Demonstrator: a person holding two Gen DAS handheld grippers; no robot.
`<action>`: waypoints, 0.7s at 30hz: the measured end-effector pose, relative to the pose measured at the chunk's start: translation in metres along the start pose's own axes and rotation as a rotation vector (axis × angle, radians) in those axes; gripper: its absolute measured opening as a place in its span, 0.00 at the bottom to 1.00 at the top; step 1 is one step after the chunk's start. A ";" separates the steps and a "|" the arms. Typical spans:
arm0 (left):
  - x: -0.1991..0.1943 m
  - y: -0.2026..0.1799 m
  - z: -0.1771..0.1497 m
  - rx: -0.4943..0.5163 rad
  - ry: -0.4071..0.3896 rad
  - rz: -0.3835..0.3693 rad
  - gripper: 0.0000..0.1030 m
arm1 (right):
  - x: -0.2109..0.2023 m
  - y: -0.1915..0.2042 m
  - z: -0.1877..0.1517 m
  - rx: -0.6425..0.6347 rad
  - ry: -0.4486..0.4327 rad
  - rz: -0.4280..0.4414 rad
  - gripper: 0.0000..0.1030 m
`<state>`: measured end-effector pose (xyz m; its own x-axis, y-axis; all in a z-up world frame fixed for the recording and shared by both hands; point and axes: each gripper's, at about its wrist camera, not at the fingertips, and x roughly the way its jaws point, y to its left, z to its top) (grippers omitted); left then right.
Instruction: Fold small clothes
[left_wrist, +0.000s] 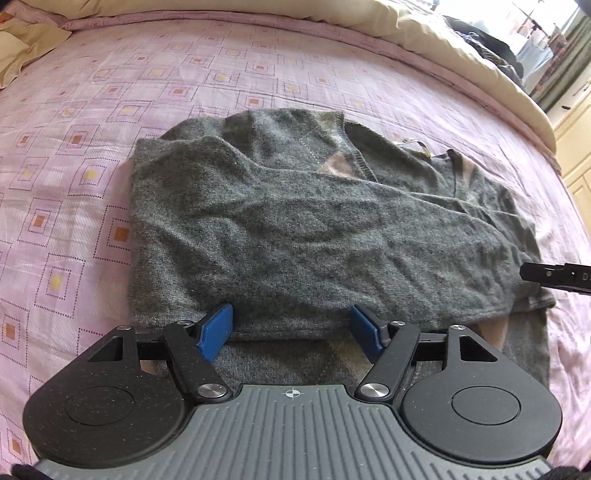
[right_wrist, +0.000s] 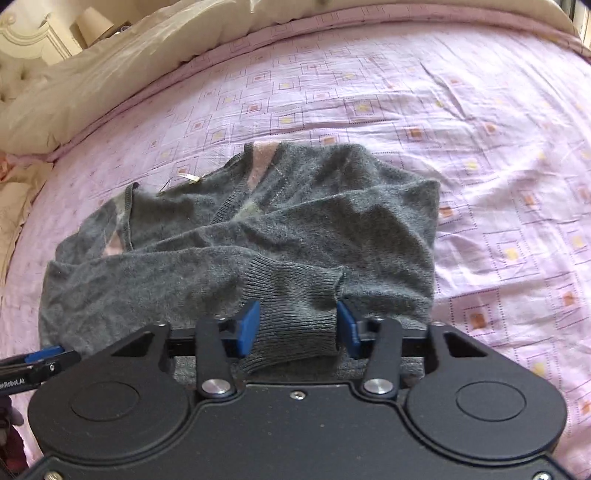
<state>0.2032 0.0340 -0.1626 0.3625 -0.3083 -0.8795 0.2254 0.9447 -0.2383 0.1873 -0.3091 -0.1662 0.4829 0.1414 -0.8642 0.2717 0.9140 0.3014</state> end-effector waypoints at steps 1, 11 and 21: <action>-0.001 0.000 0.000 -0.001 0.000 0.000 0.66 | 0.003 -0.001 0.001 0.007 0.006 0.009 0.48; -0.024 0.007 -0.010 -0.043 -0.050 0.004 0.66 | -0.023 0.019 0.006 -0.061 -0.046 0.126 0.14; -0.053 0.010 0.004 -0.048 -0.150 -0.001 0.66 | -0.030 0.000 0.008 -0.135 -0.037 -0.116 0.14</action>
<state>0.1905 0.0597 -0.1168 0.4938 -0.3193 -0.8088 0.1836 0.9474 -0.2620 0.1794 -0.3165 -0.1373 0.4861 0.0203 -0.8737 0.2147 0.9663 0.1419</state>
